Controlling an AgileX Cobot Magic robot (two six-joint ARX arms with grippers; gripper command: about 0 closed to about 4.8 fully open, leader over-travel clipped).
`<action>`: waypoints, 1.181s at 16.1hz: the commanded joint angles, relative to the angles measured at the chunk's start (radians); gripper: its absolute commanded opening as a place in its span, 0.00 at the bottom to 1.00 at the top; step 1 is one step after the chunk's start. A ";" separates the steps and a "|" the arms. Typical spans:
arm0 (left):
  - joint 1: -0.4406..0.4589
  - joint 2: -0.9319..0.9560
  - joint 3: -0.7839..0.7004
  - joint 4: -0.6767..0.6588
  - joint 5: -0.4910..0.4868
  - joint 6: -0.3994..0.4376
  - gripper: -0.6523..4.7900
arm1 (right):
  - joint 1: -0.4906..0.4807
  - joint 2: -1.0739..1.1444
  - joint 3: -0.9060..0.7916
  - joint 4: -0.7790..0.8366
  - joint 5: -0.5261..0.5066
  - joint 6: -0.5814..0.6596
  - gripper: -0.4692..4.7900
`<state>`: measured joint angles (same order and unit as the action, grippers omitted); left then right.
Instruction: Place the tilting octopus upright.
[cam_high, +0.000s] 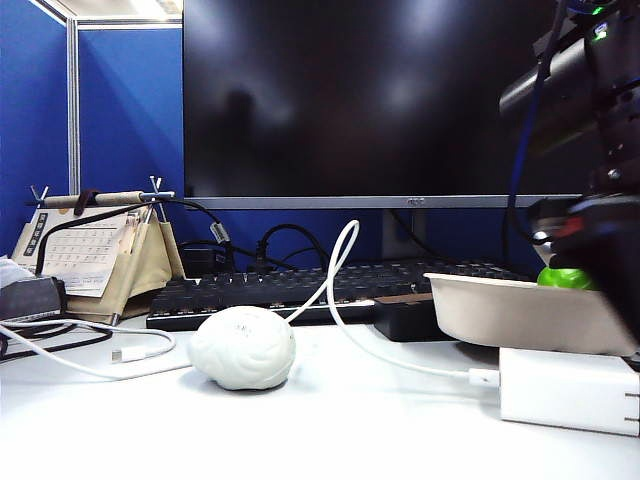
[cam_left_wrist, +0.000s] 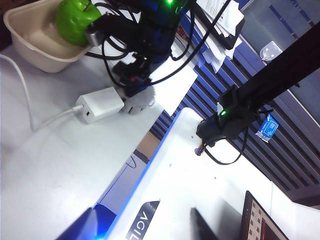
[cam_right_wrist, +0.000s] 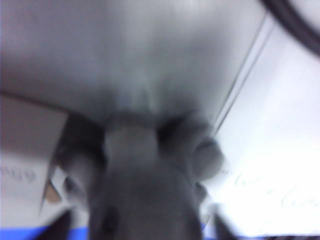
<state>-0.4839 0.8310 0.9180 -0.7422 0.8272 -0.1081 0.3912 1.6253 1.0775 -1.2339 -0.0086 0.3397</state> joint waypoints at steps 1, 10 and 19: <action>0.000 -0.001 0.001 0.007 0.006 0.005 0.57 | 0.000 -0.005 0.006 0.027 0.056 -0.001 0.93; 0.000 -0.001 0.001 0.042 0.004 0.005 0.57 | 0.000 -0.070 0.051 0.095 0.089 -0.032 0.93; 0.000 -0.002 0.001 0.152 0.004 0.003 0.57 | 0.003 -0.402 0.099 0.103 0.070 -0.055 0.93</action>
<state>-0.4839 0.8314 0.9180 -0.6155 0.8268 -0.1078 0.3931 1.2591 1.1728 -1.1275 0.0746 0.2874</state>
